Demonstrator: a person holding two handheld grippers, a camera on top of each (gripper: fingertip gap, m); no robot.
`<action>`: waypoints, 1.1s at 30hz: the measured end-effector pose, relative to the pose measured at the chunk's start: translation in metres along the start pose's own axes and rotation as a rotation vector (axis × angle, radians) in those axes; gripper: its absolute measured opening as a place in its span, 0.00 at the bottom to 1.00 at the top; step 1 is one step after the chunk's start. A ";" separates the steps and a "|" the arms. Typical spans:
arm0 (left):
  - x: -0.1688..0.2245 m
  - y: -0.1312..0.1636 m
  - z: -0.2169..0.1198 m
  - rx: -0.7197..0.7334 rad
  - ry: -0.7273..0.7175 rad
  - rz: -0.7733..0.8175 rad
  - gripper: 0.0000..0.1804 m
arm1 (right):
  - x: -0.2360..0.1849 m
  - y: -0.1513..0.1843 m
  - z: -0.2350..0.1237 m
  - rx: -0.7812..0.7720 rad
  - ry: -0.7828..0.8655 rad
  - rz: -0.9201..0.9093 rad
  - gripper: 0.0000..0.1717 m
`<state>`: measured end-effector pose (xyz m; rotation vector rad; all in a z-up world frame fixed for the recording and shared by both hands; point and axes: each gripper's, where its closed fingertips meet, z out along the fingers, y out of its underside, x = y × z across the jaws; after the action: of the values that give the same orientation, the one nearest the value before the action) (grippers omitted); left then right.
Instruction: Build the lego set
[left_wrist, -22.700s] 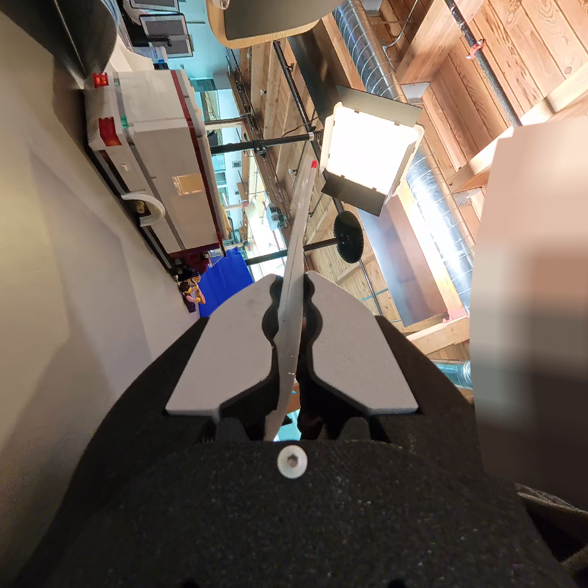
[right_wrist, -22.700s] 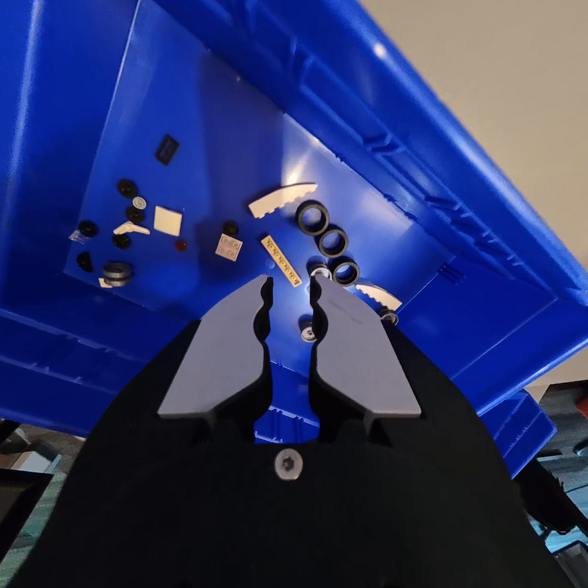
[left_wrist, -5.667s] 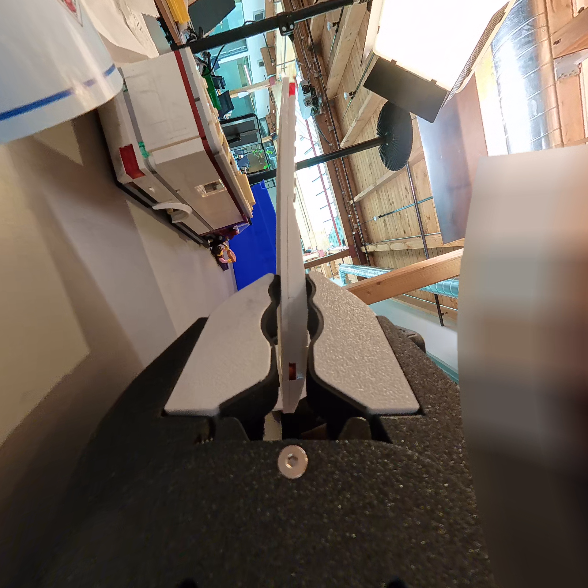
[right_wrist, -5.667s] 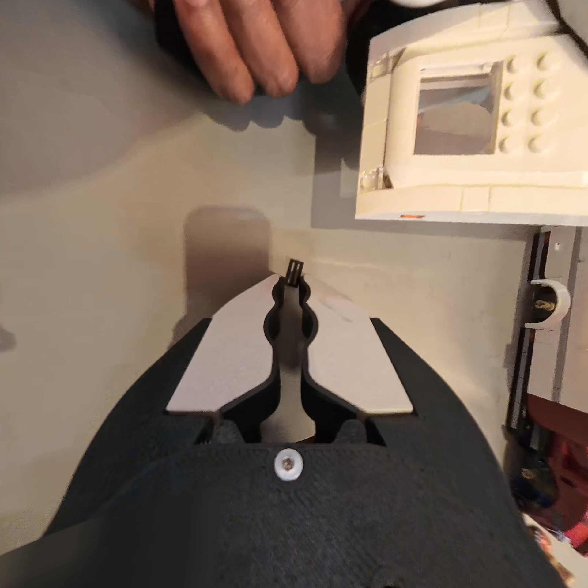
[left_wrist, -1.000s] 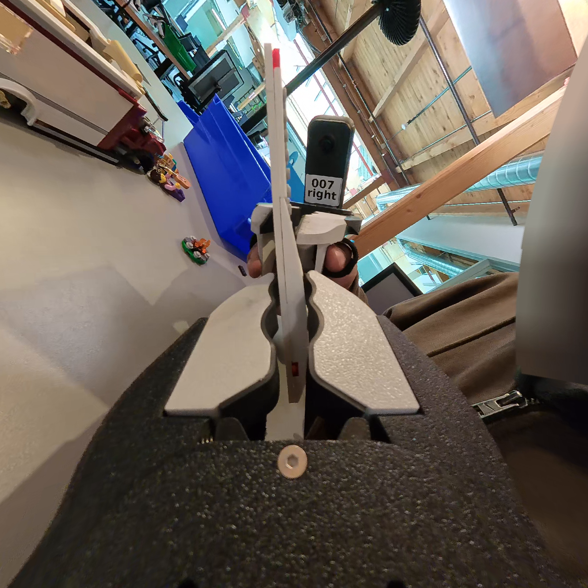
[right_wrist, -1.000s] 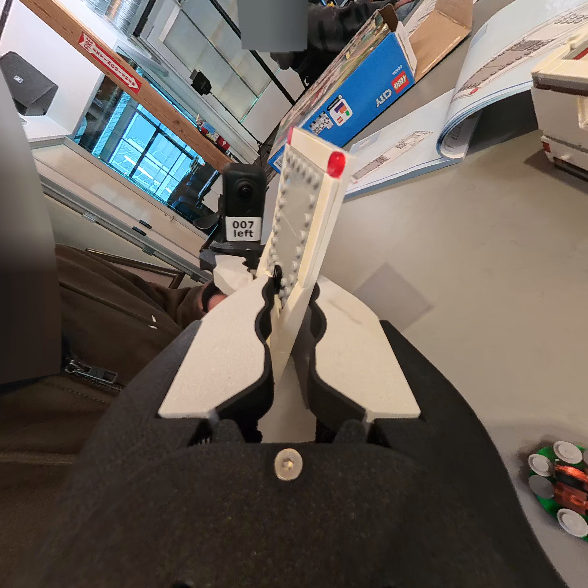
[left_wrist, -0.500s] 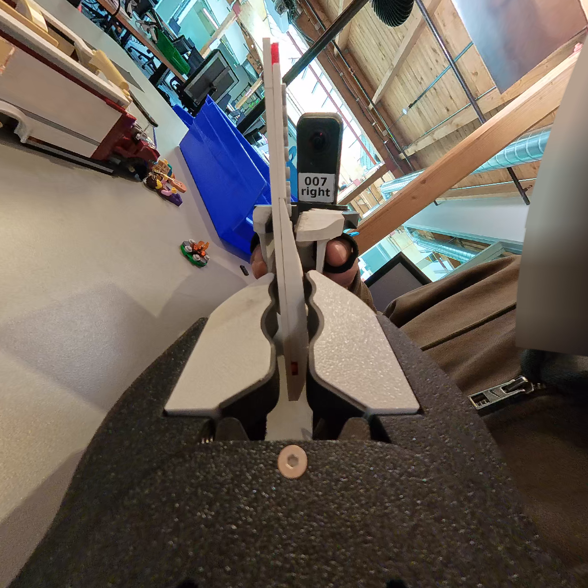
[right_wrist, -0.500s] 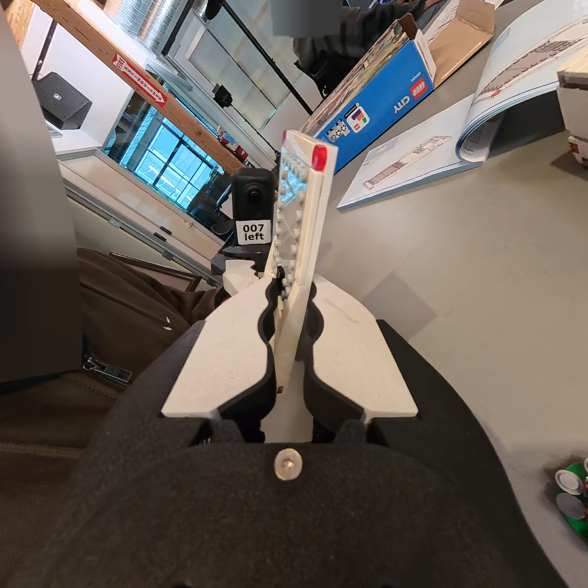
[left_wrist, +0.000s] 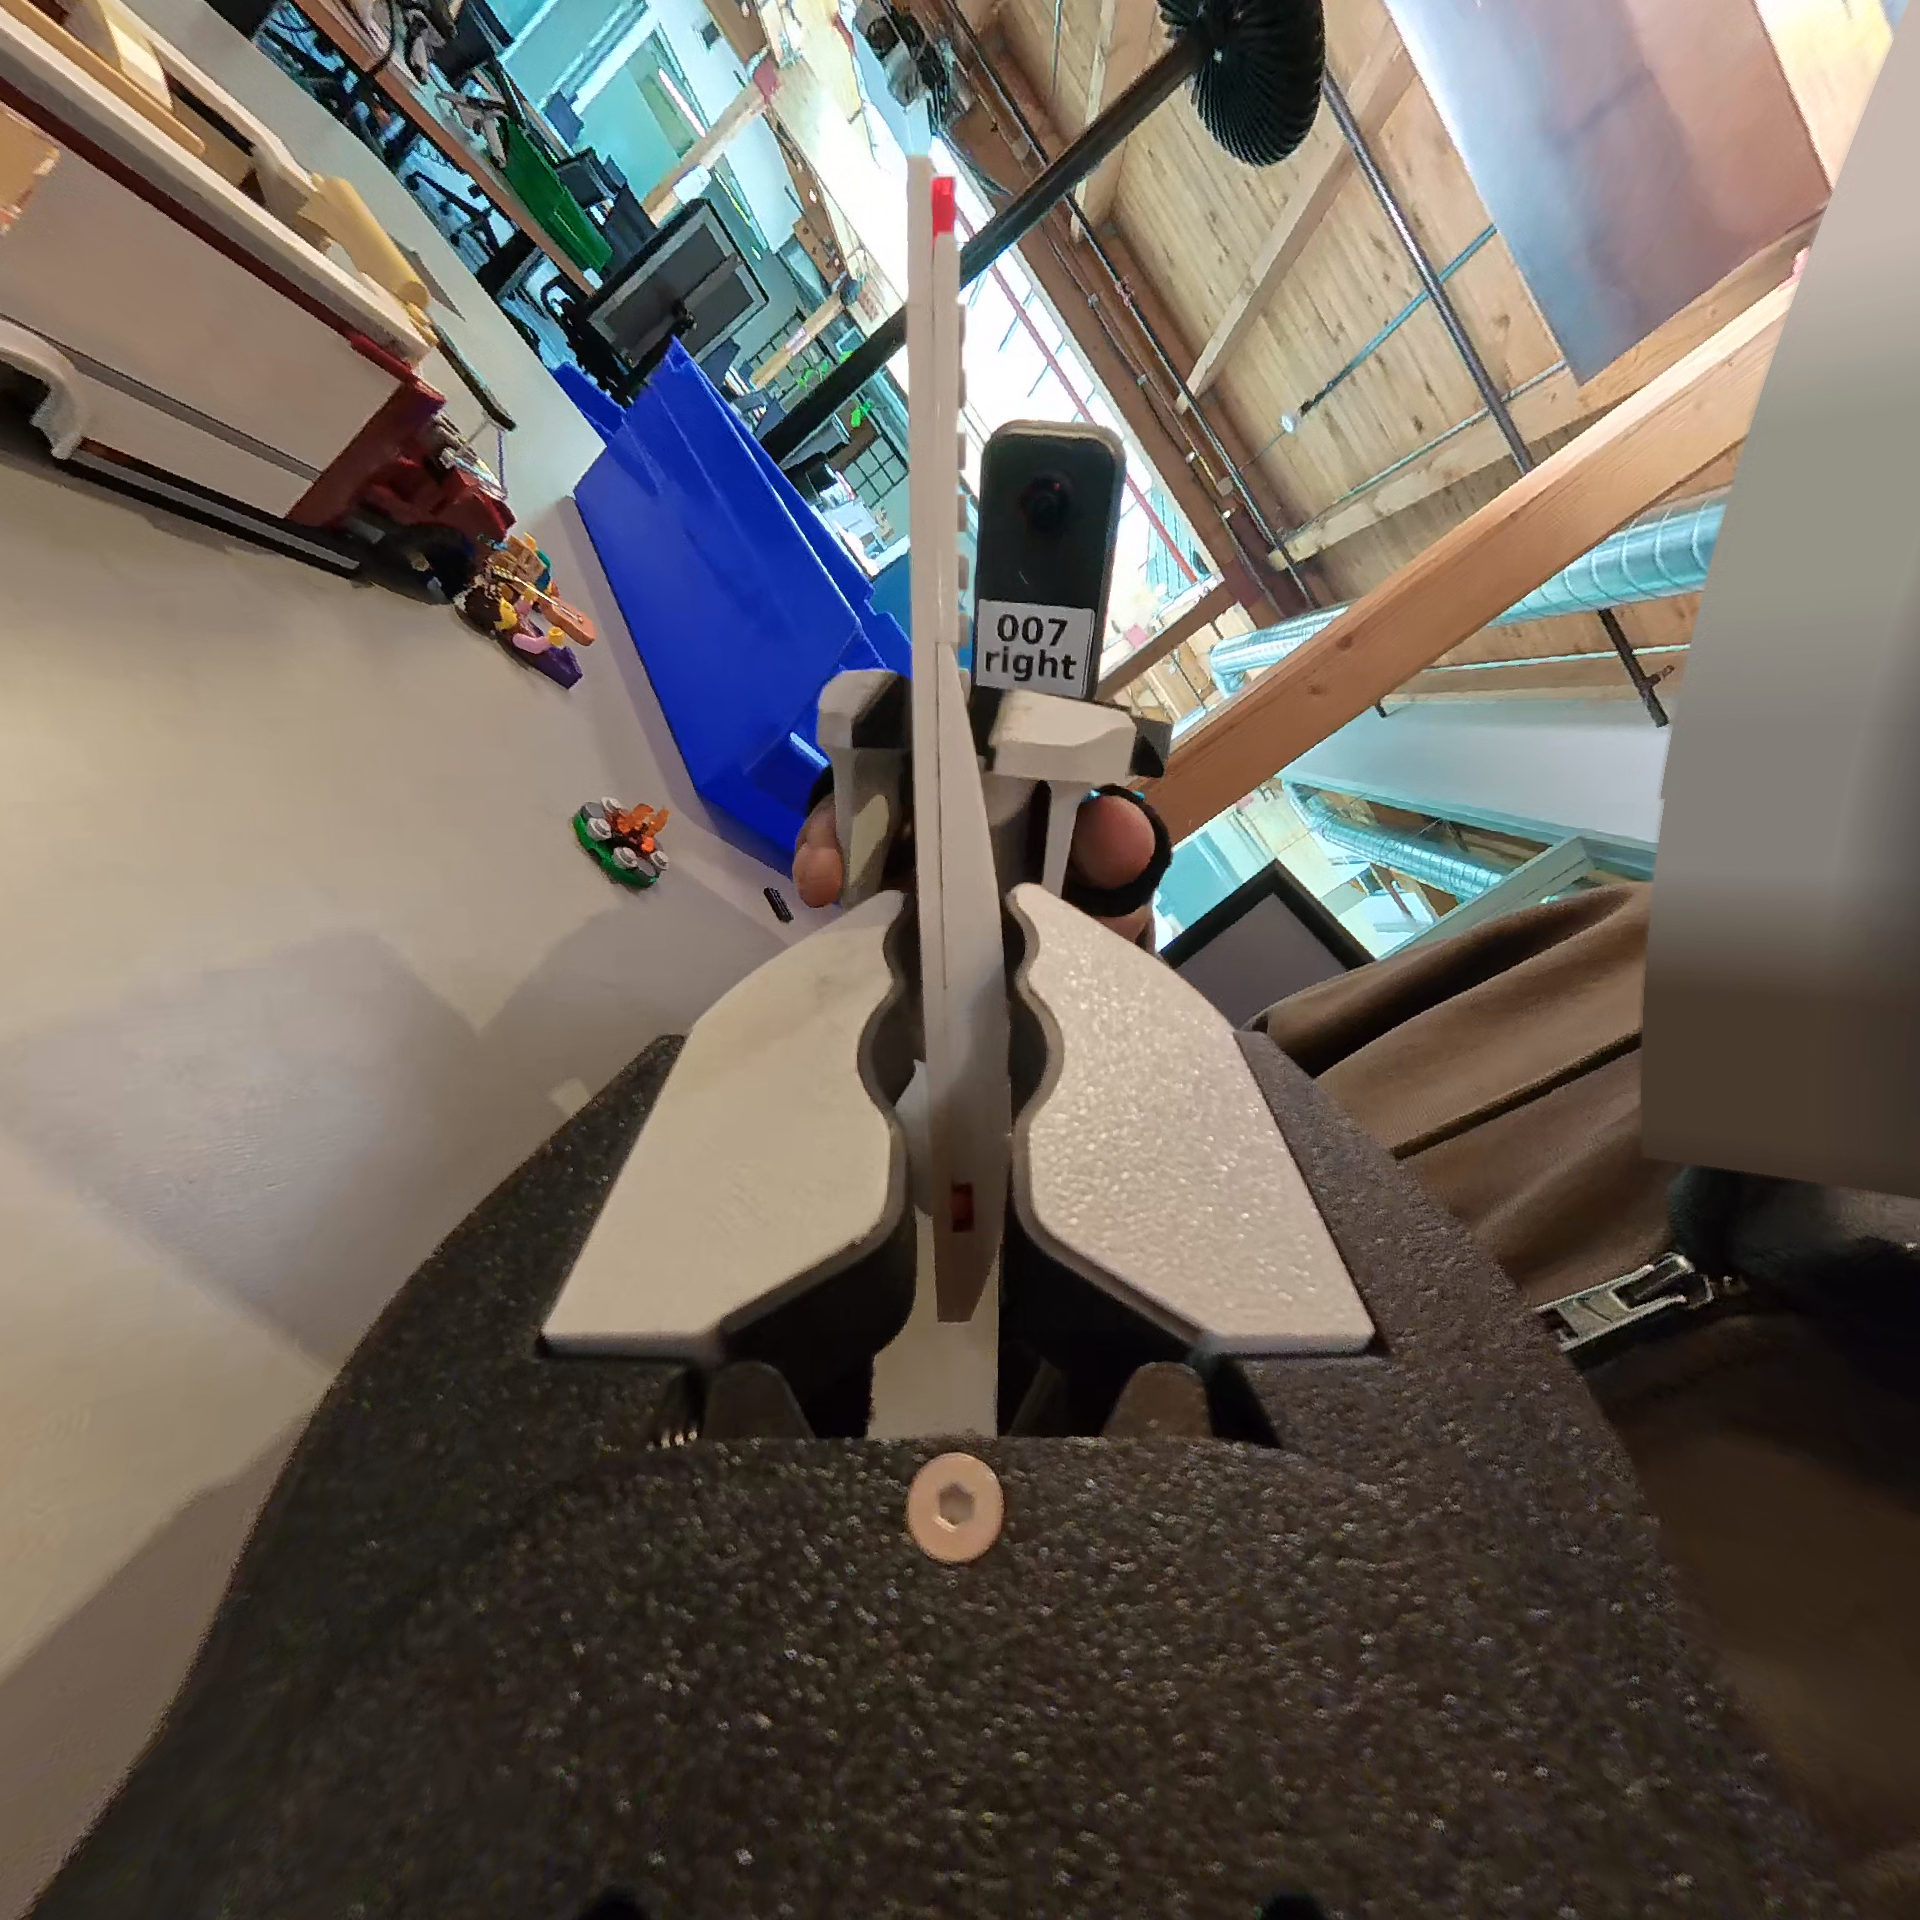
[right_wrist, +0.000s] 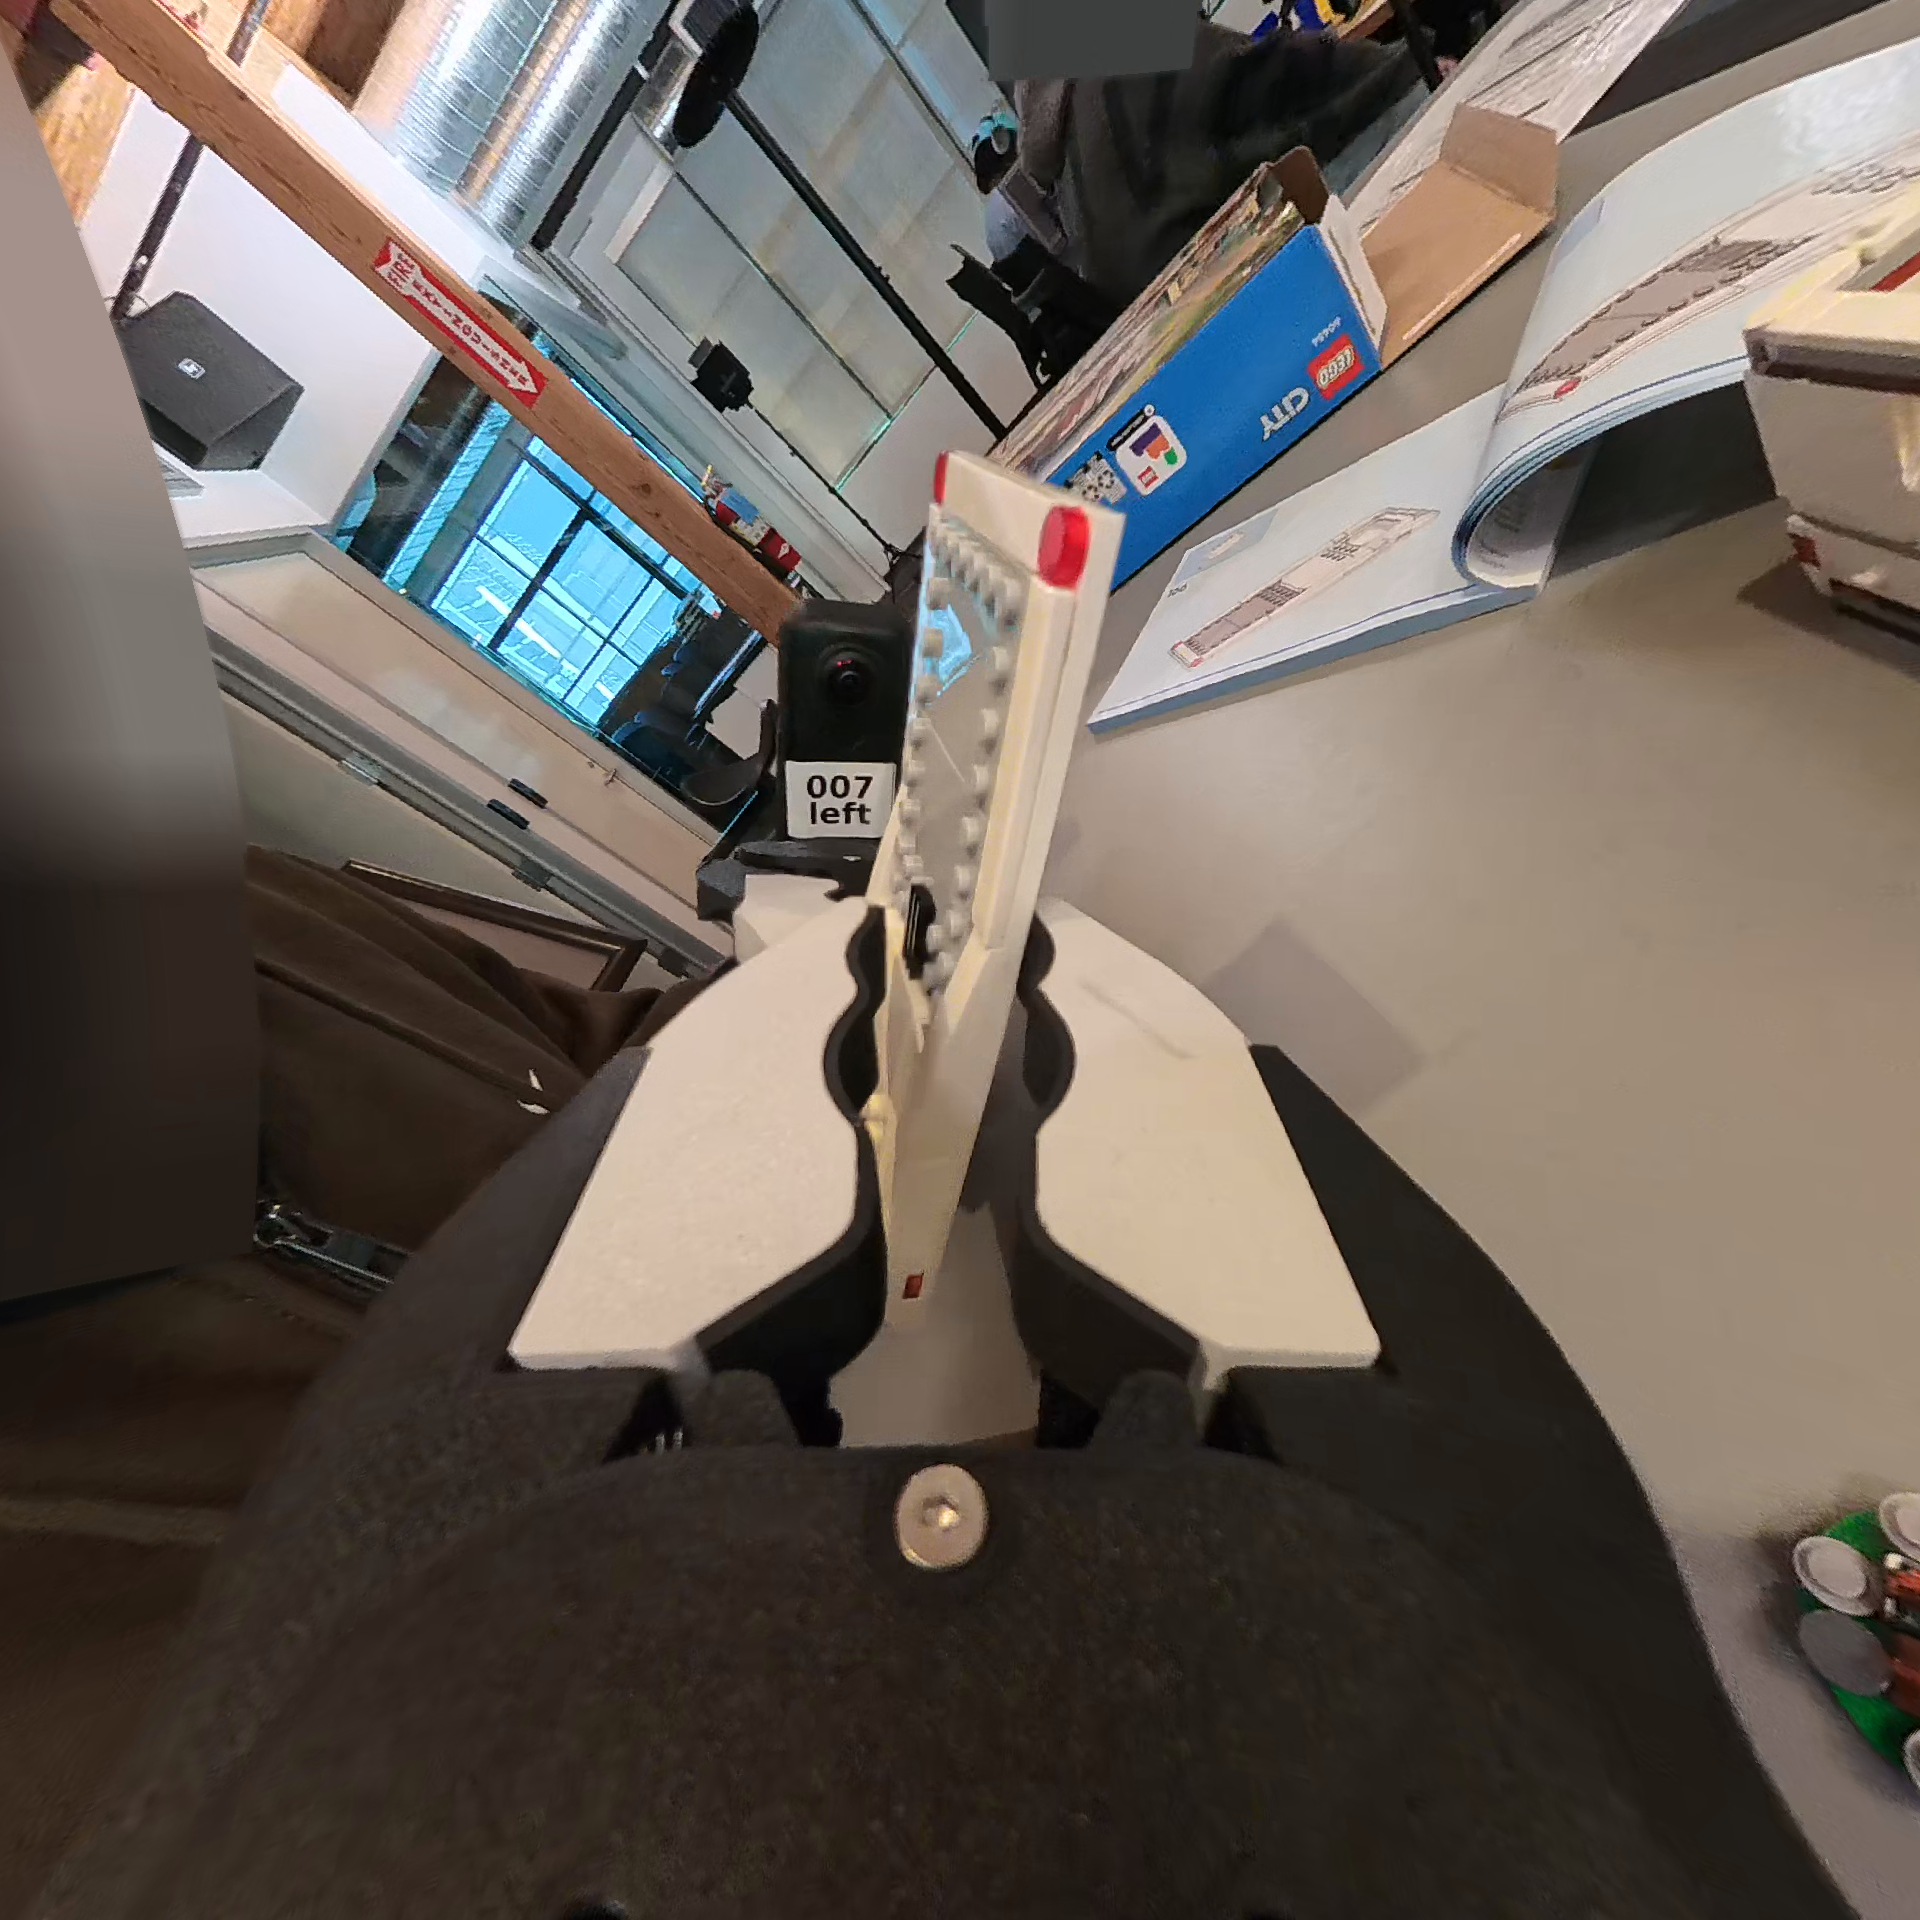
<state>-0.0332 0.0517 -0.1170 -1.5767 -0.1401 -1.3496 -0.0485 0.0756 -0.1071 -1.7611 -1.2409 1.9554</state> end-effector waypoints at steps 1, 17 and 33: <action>0.001 0.002 0.001 -0.011 -0.001 0.012 0.08 | 0.000 0.000 0.000 0.003 -0.004 0.003 0.12; 0.001 -0.002 0.001 0.023 -0.003 0.021 0.08 | -0.004 0.008 0.000 -0.036 -0.024 -0.029 0.15; -0.001 -0.001 0.002 0.008 0.004 -0.019 0.08 | 0.000 0.007 0.002 -0.029 -0.040 0.014 0.09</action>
<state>-0.0333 0.0543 -0.1171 -1.5693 -0.1579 -1.3655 -0.0478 0.0700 -0.1119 -1.7575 -1.2785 1.9995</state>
